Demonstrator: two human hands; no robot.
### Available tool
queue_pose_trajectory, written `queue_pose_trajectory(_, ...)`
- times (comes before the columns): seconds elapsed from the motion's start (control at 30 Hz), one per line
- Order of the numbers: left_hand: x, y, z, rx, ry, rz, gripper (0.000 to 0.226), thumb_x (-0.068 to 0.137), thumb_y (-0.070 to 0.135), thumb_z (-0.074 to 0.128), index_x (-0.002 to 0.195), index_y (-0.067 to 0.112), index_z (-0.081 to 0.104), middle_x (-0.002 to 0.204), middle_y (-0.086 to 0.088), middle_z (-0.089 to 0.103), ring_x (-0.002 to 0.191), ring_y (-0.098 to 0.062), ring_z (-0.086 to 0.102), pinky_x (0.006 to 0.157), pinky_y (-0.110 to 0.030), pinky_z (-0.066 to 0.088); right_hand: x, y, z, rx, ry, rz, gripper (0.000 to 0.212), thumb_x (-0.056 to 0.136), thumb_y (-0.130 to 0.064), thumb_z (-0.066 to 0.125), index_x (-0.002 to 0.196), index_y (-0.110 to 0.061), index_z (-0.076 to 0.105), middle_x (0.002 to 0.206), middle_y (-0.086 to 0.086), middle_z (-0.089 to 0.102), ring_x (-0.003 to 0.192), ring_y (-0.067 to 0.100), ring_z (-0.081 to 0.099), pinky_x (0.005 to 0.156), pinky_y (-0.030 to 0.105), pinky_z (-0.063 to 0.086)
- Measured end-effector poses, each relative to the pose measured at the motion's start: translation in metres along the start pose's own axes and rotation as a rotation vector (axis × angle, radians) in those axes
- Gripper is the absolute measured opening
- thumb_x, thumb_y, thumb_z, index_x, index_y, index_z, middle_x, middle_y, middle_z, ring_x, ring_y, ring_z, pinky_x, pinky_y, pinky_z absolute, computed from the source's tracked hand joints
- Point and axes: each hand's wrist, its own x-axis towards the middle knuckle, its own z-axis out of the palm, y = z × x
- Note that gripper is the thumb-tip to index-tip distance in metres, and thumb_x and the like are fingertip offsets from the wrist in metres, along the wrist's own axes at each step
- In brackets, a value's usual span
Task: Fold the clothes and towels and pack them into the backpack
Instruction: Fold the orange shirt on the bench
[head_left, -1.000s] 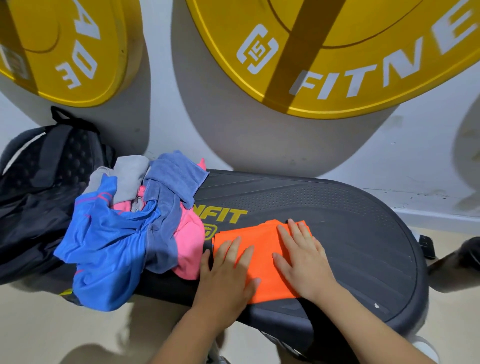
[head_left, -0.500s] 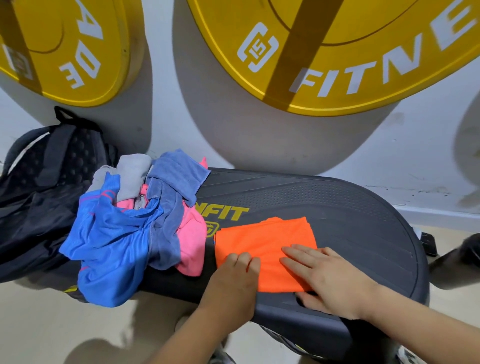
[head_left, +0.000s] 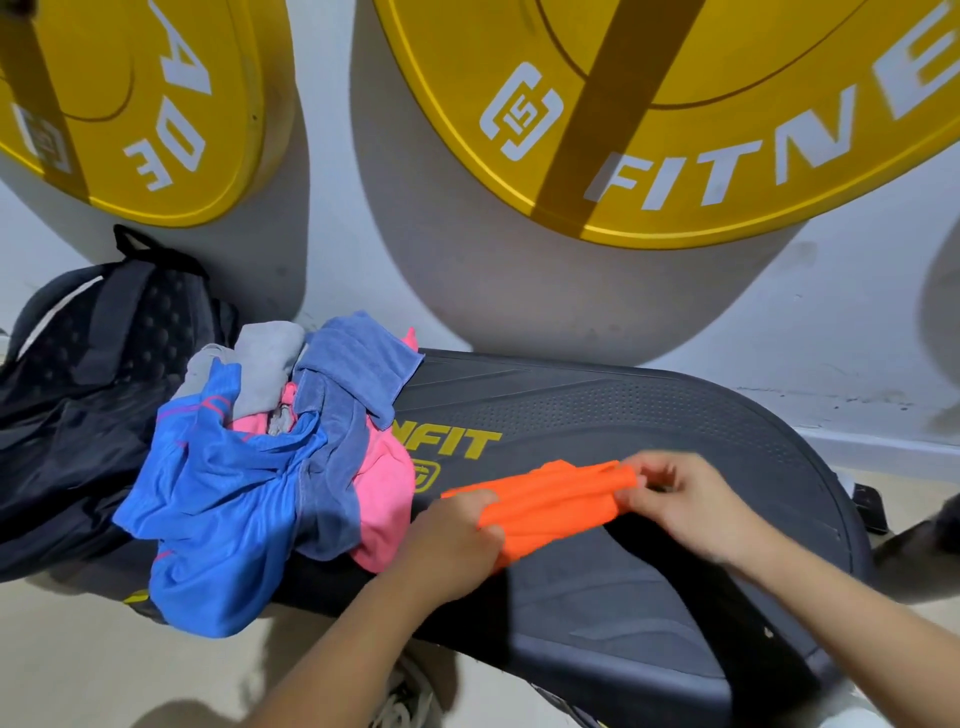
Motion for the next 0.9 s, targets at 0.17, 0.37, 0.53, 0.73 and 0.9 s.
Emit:
queue_pose_trajectory(0.17,-0.022,0.037,-0.009,-0.98,-0.003,-0.037,0.042,0.061,0.015,0.044,0.099,0.023,0.061,0.071,0.0,0.068,0.061,-0.012,0.058,0.056,-0.023,0.043,0.037,-0.074,-0.042,-0.329,0.144,-0.153,0.012,0.091,-0.022,0.064,0.08,-0.018,0.064,0.065,-0.011,0.062,0.063,0.007,0.054,0.064,0.029,0.044)
queue_pose_trajectory(0.37,-0.042,0.021,0.056,-0.888,0.284,-0.24,0.043,0.075,0.011,0.054,0.102,0.045,0.051,0.081,0.0,0.064,0.061,-0.014,0.055,0.06,-0.03,0.046,0.059,-0.07,0.024,-0.998,0.048,-0.139,0.038,0.09,-0.04,0.054,0.126,-0.026,0.054,0.126,0.003,0.054,0.121,0.025,0.049,0.09,0.04,0.043)
queue_pose_trajectory(0.53,-0.045,0.008,0.061,-0.528,0.205,-0.22,0.033,0.076,0.013,0.062,0.083,0.044,0.056,0.093,0.003,0.06,0.081,-0.007,0.057,0.076,-0.018,0.044,0.012,-0.03,0.065,-0.835,-0.111,-0.3,0.051,0.092,-0.036,0.041,0.141,-0.022,0.041,0.149,0.006,0.038,0.138,0.026,0.035,0.102,0.044,0.042)
queue_pose_trajectory(0.73,-0.046,0.001,0.06,-0.608,0.119,-0.333,0.03,0.062,0.026,0.051,0.077,0.045,0.068,0.085,0.003,0.064,0.081,-0.015,0.065,0.076,-0.04,0.057,-0.028,0.007,0.088,-0.902,-0.096,-0.228,0.046,0.096,-0.038,0.033,0.133,-0.024,0.055,0.145,0.002,0.047,0.134,0.023,0.045,0.103,0.044,0.044)
queue_pose_trajectory(0.9,-0.047,0.004,0.055,-0.826,0.13,-0.388,0.028,0.082,-0.001,0.058,0.092,0.02,0.074,0.087,-0.002,0.069,0.071,-0.009,0.064,0.059,-0.029,0.058,-0.039,-0.02,0.08,-0.704,-0.298,-0.044,0.086,0.077,-0.076,0.01,0.151,-0.033,0.023,0.161,-0.011,0.006,0.148,0.009,-0.003,0.119,0.036,0.0)
